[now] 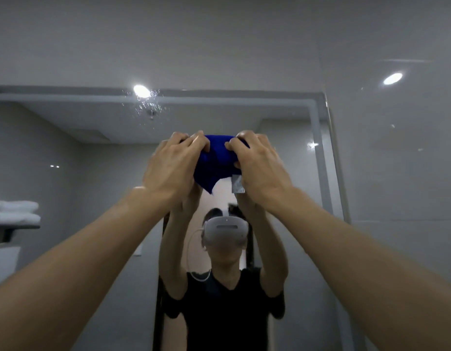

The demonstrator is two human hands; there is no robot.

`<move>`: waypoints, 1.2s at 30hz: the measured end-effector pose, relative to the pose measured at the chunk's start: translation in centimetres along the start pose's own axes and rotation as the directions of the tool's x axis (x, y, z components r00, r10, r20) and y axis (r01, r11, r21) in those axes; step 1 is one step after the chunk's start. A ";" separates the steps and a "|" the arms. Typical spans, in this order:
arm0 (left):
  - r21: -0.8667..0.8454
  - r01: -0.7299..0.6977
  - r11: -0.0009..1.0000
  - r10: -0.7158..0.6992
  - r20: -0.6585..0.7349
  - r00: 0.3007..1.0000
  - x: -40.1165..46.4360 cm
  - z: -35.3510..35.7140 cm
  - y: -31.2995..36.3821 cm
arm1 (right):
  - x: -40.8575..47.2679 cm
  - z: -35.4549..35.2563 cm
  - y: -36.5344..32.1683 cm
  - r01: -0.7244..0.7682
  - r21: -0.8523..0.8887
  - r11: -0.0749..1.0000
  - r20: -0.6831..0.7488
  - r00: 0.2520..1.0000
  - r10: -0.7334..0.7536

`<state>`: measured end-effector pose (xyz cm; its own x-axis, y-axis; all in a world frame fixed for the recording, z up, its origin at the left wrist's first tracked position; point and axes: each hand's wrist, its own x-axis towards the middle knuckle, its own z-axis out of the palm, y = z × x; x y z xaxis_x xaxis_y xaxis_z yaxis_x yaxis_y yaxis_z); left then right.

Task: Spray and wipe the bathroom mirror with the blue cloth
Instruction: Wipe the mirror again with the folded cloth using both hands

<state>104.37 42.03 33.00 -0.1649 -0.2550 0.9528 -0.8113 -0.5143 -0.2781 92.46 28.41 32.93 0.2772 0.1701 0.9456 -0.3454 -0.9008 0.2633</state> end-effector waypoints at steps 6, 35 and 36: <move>0.013 0.078 0.997 -0.078 0.014 0.997 4.4 -0.1 -1.5 | 4.5 0.1 1.4 0.003 -0.050 0.999 -0.025 1.000 -0.004; 0.185 -0.040 0.982 0.039 0.010 0.999 8.6 -1.5 -10.1 | 13.0 2.0 -4.2 0.040 -0.207 0.978 0.056 0.998 -0.029; 0.184 -0.044 0.982 0.042 0.014 0.999 8.3 -1.6 -10.9 | 13.3 2.3 -4.8 0.040 -0.202 0.979 0.056 0.998 -0.030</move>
<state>110.92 46.83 44.16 -0.1912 -0.2875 0.9385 -0.6860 -0.6447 -0.3373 99.85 34.08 43.78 0.3367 0.1742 0.9254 -0.5080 -0.7939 0.3343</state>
